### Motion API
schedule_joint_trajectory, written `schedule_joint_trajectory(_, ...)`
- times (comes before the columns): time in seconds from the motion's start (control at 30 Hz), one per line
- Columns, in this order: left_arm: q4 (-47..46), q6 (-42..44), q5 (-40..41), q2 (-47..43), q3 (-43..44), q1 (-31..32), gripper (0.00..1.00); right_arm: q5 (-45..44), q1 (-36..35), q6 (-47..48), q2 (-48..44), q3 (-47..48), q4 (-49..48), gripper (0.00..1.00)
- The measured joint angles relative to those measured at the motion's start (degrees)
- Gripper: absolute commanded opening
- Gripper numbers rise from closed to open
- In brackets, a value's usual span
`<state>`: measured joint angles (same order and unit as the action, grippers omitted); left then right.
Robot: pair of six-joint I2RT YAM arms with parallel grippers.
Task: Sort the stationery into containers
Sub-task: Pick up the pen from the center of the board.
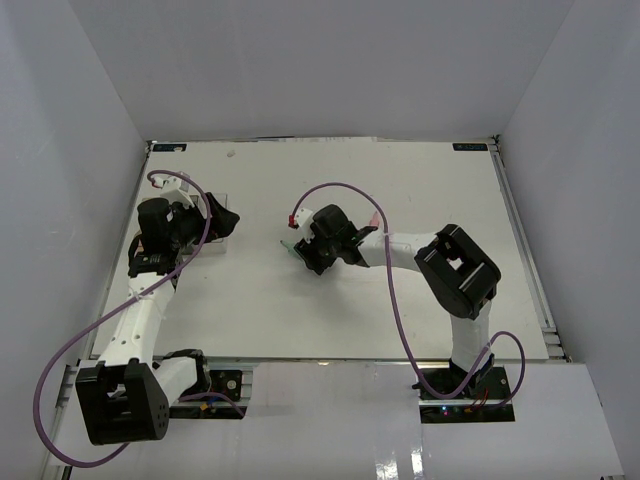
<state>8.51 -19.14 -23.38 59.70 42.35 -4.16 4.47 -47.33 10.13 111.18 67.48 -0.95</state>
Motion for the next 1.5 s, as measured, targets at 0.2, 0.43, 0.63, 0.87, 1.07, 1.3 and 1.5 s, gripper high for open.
schedule_joint_trajectory(0.2, -0.07, -0.5, -1.29, 0.68, 0.0, 0.0, 0.98, 0.2, -0.33, 0.15, -0.09, -0.76, -1.38, 0.42)
schedule_joint_trajectory(0.43, -0.5, -1.75, -2.64, 1.01, 0.0, 0.0, 0.98, 0.0, -0.46, -0.2, -1.07, -2.56, -3.1, 0.33)
schedule_joint_trajectory(0.63, -2.54, -5.46, -6.95, 1.09, -1.09, 0.0, 0.98, -0.72, -1.03, -1.27, -4.98, -6.75, -3.21, 0.28)
schedule_joint_trajectory(0.87, -4.74, -13.33, -12.07, 0.5, -6.97, 0.61, 0.98, -2.97, -2.97, -3.98, -11.1, -9.44, -4.04, 0.28)
schedule_joint_trajectory(1.07, -8.96, -20.79, -9.75, -2.84, -11.1, 10.05, 0.98, -7.76, -5.16, -7.61, -15.63, -10.51, -6.27, 0.27)
schedule_joint_trajectory(1.3, -16.11, -26.56, -3.87, -3.19, -12.63, 19.1, 0.9, -13.62, -7.28, -12.79, -22.8, -13.44, -10.05, 0.24)
schedule_joint_trajectory(1.5, -21.62, -30.01, -0.5, -2.32, -14.95, 23.26, 0.79, -16.06, -7.93, -15.96, -27.91, -16.17, -14.56, 0.24)
